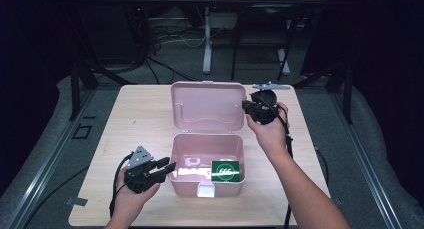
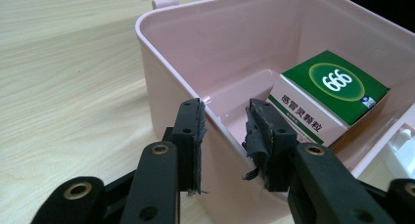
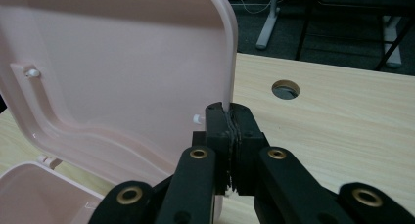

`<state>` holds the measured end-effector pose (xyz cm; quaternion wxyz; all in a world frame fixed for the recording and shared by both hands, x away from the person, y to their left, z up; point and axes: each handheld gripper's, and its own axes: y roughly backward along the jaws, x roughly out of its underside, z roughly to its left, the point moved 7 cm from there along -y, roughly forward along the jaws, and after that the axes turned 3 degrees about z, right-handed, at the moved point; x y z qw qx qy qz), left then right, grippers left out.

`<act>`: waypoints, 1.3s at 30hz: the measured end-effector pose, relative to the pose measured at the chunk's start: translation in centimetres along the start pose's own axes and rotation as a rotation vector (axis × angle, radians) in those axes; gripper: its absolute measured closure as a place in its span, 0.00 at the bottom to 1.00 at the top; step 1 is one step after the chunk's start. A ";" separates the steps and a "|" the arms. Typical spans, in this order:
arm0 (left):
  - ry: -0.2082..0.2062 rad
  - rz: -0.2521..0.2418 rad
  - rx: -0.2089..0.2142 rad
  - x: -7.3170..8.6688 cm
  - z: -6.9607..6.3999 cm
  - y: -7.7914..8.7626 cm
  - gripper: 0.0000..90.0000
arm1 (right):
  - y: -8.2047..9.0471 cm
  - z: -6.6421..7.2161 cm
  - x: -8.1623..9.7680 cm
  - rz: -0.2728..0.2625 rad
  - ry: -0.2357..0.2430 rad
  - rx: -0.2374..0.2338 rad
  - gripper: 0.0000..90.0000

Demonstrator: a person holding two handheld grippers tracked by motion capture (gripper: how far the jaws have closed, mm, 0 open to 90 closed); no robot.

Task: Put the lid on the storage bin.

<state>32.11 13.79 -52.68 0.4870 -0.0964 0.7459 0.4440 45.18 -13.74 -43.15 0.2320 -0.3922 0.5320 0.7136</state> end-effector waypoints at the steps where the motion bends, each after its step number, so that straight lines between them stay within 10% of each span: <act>1: 0.000 0.000 0.000 0.0 0.0 0.0 0.74 | 0.1 0.0 0.1 -0.001 0.003 0.000 0.98; 39: 0.001 0.001 -0.004 0.0 0.1 0.0 0.75 | 3.8 1.3 3.4 -0.163 0.041 -0.017 0.97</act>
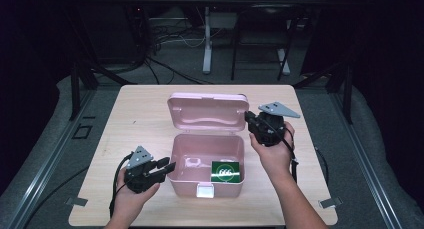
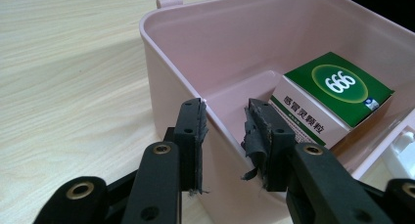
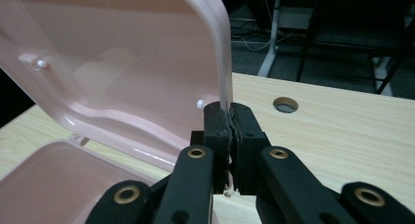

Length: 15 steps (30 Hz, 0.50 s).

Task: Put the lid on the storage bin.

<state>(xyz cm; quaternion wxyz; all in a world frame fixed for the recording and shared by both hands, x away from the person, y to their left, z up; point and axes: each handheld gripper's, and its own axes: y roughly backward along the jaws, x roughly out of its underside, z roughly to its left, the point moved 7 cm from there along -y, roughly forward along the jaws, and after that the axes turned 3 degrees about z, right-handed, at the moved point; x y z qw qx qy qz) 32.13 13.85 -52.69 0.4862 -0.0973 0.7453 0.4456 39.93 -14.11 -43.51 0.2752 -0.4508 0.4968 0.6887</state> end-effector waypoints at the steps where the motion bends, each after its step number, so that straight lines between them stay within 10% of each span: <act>1: -0.002 0.001 -0.002 0.0 0.0 0.0 0.75 | 0.1 0.0 0.1 -0.003 -0.003 -0.006 0.96; 15: 0.002 0.006 0.003 0.0 0.0 0.0 0.75 | 1.5 0.5 1.5 -0.039 -0.014 -0.039 0.95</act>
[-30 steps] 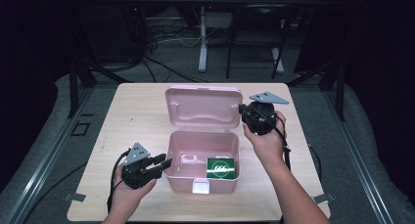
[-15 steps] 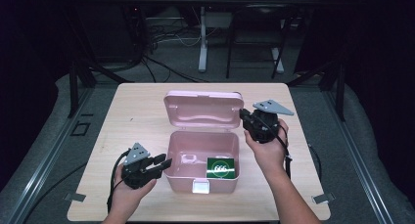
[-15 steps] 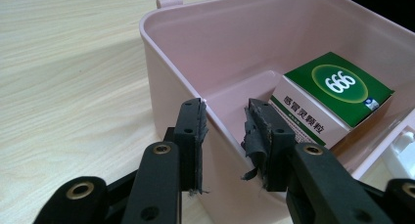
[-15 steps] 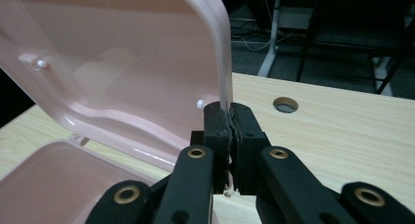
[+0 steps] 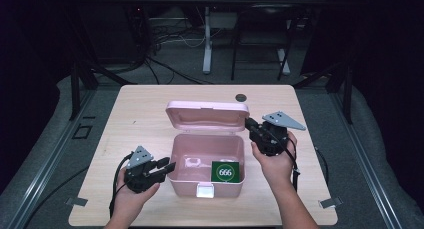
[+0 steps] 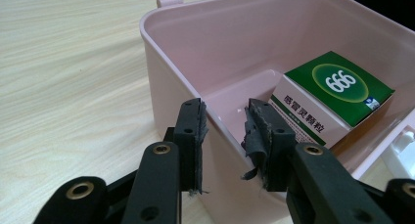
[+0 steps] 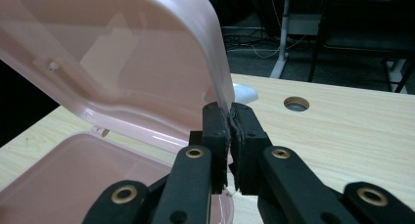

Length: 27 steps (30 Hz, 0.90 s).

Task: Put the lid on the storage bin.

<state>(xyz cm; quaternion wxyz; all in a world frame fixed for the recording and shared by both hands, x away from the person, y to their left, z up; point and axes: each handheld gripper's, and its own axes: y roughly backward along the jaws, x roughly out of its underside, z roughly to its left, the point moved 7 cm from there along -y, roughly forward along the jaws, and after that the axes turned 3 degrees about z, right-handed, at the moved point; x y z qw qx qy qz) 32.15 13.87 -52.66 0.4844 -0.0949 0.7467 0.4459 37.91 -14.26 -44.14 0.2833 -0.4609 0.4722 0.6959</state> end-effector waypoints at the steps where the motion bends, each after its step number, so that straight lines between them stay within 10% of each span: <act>1: 0.002 0.000 0.002 0.0 0.0 0.0 0.75 | 0.1 0.0 0.1 0.001 -0.005 -0.006 0.95; 27: -0.008 -0.065 -0.023 -3.1 0.8 1.7 0.71 | 0.9 0.4 0.8 -0.008 0.010 -0.023 0.95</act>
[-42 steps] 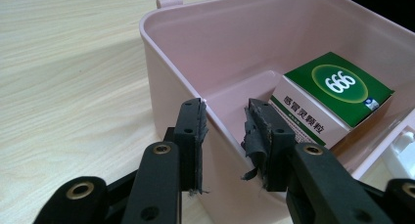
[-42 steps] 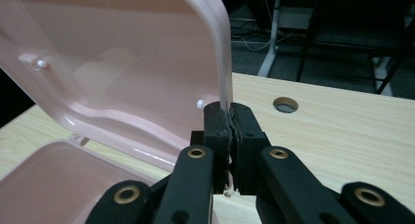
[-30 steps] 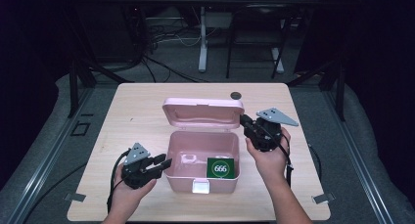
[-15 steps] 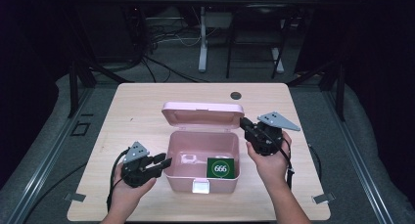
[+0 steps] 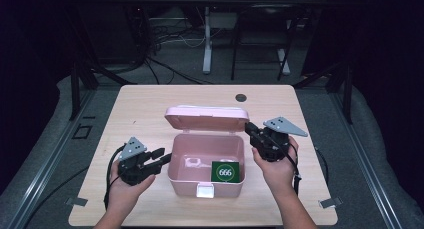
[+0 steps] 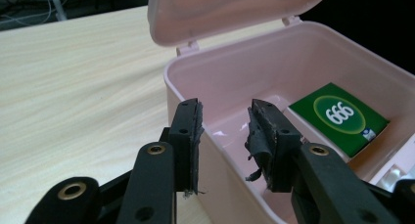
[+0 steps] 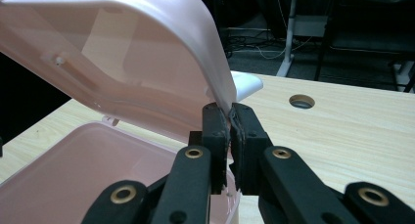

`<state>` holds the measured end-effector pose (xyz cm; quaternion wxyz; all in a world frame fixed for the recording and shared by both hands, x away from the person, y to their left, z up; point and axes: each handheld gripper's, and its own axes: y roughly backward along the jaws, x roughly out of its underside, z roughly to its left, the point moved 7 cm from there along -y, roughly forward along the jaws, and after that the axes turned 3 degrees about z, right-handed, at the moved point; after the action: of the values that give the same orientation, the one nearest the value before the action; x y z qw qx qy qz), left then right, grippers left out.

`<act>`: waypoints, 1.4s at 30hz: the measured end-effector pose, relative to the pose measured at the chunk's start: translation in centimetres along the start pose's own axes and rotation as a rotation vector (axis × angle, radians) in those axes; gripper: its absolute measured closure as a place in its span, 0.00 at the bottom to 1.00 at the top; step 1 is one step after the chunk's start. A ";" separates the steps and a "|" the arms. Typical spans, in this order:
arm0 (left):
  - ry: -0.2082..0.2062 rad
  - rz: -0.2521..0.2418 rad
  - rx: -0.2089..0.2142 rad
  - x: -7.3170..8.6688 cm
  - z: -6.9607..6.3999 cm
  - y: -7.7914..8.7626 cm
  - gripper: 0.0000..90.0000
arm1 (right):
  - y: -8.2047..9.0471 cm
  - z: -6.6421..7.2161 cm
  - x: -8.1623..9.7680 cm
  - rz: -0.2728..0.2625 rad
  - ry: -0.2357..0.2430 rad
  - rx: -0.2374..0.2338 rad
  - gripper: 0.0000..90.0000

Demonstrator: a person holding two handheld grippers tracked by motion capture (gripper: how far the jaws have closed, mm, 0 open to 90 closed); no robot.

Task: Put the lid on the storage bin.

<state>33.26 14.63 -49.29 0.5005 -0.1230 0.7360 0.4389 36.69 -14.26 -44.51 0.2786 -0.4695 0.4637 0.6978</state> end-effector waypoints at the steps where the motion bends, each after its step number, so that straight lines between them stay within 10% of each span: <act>1: 0.000 0.000 0.000 0.0 0.0 0.0 0.71 | 0.0 0.0 0.0 0.000 0.000 0.000 0.95; 29: -0.022 -0.098 -0.036 -6.9 0.7 1.2 0.66 | 0.0 0.1 0.6 0.008 -0.008 -0.019 0.90; 42: -0.035 -0.114 -0.025 -8.1 0.3 1.2 0.80 | -0.6 -0.1 1.6 0.043 -0.008 -0.020 0.87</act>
<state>36.55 13.51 -41.82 0.5361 -0.1632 0.7133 0.4210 36.59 -14.11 -46.24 0.2606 -0.4596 0.4654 0.7101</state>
